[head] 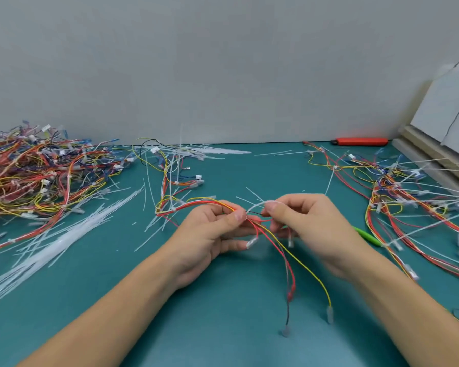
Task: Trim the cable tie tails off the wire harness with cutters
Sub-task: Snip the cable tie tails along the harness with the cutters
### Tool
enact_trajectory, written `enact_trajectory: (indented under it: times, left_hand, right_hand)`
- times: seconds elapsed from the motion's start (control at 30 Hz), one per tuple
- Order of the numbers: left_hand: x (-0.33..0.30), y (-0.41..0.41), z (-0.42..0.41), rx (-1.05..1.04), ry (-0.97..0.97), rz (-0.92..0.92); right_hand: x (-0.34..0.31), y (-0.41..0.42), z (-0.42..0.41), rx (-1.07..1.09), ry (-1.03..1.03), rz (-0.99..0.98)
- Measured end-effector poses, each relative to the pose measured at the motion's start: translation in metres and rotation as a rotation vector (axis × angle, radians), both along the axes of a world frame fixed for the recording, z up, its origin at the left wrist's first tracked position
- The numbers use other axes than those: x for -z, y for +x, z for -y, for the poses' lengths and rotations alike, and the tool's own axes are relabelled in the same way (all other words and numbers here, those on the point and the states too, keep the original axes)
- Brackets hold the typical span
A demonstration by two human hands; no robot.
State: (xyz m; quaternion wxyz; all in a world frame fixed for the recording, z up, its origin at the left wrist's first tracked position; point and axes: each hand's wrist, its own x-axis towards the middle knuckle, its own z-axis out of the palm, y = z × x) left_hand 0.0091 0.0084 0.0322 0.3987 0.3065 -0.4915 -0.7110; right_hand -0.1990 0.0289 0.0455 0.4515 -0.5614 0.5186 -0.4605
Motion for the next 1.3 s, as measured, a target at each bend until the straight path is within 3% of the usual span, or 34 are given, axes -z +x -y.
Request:
enact_trajectory:
  times: [0.1, 0.23, 0.27, 0.33, 0.4, 0.43, 0.6, 0.77, 0.9, 1.0, 1.1, 1.2, 1.3]
  left_hand:
    - [0.0, 0.0, 0.001, -0.021, 0.062, -0.073]
    - [0.001, 0.003, 0.005, -0.016, 0.122, -0.099]
    - [0.001, 0.003, 0.006, -0.028, 0.14, -0.1]
    - [0.003, 0.004, 0.007, -0.055, 0.168, -0.132]
    - [0.005, 0.004, 0.009, -0.066, 0.169, -0.18]
    - [0.005, 0.003, 0.009, -0.067, 0.164, -0.191]
    - [0.002, 0.003, 0.009, -0.12, 0.216, -0.194]
    - [0.001, 0.005, 0.012, -0.175, 0.274, -0.135]
    - [0.006, 0.009, 0.017, -0.108, 0.286, -0.211]
    - [0.008, 0.013, 0.021, -0.068, 0.223, -0.237]
    - [0.007, 0.015, 0.023, -0.114, 0.185, -0.241]
    - [0.005, 0.017, 0.024, -0.221, 0.182, -0.213]
    - [0.0, 0.017, 0.022, -0.301, 0.177, -0.165]
  right_hand:
    - [-0.006, -0.003, 0.0, 0.003, 0.08, 0.059]
    - [-0.015, -0.023, 0.008, 0.294, 0.055, 0.207]
    - [-0.015, -0.031, 0.01, 0.374, 0.015, 0.129]
    - [-0.013, -0.05, 0.013, 0.468, -0.063, -0.319]
    - [-0.012, -0.057, 0.011, 0.41, -0.001, -0.748]
    - [-0.014, -0.056, 0.009, 0.36, 0.088, -0.854]
    - [-0.02, -0.053, -0.002, 0.198, 0.354, -1.211]
    - [-0.028, -0.052, -0.007, 0.141, 0.396, -1.25]
    - [-0.027, -0.049, -0.003, 0.237, 0.37, -1.006]
    - [-0.027, -0.042, -0.003, 0.256, 0.339, -0.541]
    - [-0.034, -0.047, 0.0, 0.261, 0.389, 0.1]
    - [-0.041, -0.051, -0.003, -0.007, 0.483, 0.534]
    - [-0.038, -0.036, -0.008, -0.293, 0.525, 0.734]
